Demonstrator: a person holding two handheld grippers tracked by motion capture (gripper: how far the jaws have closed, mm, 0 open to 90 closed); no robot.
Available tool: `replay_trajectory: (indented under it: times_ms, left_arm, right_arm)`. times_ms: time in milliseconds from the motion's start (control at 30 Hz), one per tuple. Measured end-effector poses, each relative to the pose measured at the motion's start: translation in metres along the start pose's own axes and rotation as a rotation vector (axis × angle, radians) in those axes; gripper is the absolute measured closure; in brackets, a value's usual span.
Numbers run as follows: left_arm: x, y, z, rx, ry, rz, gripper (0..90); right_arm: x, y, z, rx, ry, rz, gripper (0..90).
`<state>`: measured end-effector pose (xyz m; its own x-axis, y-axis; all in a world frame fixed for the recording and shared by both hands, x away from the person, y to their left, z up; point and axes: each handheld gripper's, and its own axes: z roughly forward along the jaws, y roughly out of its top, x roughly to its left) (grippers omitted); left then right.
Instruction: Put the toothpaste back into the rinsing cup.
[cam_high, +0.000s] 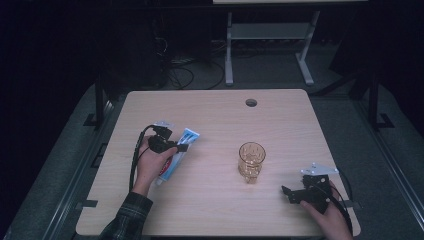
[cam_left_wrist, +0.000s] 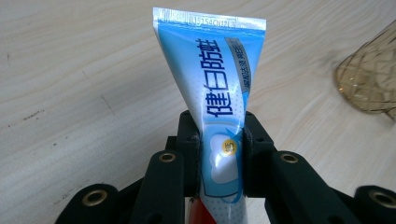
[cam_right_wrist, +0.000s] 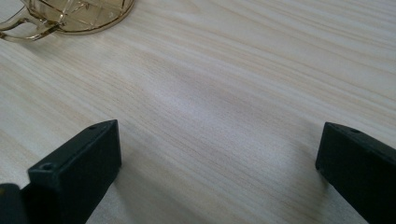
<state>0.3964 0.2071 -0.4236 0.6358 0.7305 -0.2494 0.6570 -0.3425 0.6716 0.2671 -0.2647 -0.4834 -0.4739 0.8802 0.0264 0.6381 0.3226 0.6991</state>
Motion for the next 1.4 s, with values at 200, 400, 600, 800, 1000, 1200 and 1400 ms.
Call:
replay_trajectory:
  times_ms: [200, 400, 600, 800, 1000, 1200, 1400]
  left_arm:
    - [0.007, -0.001, -0.011, -0.055, -0.064, -0.018, 73.2]
    - [0.010, -0.002, -0.019, -0.109, -0.101, 0.005, 73.2]
    - [0.009, -0.001, -0.024, -0.159, -0.146, 0.066, 73.1]
    - [0.005, 0.001, -0.029, -0.201, -0.184, 0.136, 73.1]
    - [-0.002, 0.006, -0.035, -0.237, -0.209, 0.167, 73.1]
    - [-0.008, 0.010, -0.040, -0.261, -0.241, 0.181, 73.1]
    - [-0.015, 0.016, -0.045, -0.284, -0.263, 0.190, 73.1]
  right_arm:
    - [0.000, 0.000, 0.000, 0.000, 0.001, -0.001, 0.0]
    - [0.000, 0.000, 0.000, 0.000, 0.002, -0.001, 0.0]
    - [0.000, 0.000, 0.000, 0.001, 0.002, -0.002, 0.0]
    - [0.000, 0.000, 0.000, 0.001, 0.002, -0.003, 0.0]
    - [0.000, 0.000, 0.000, 0.001, 0.003, -0.003, 0.0]
    - [0.000, 0.000, 0.000, 0.001, 0.005, -0.006, 0.0]
    - [0.000, 0.000, 0.000, 0.001, 0.006, -0.007, 0.0]
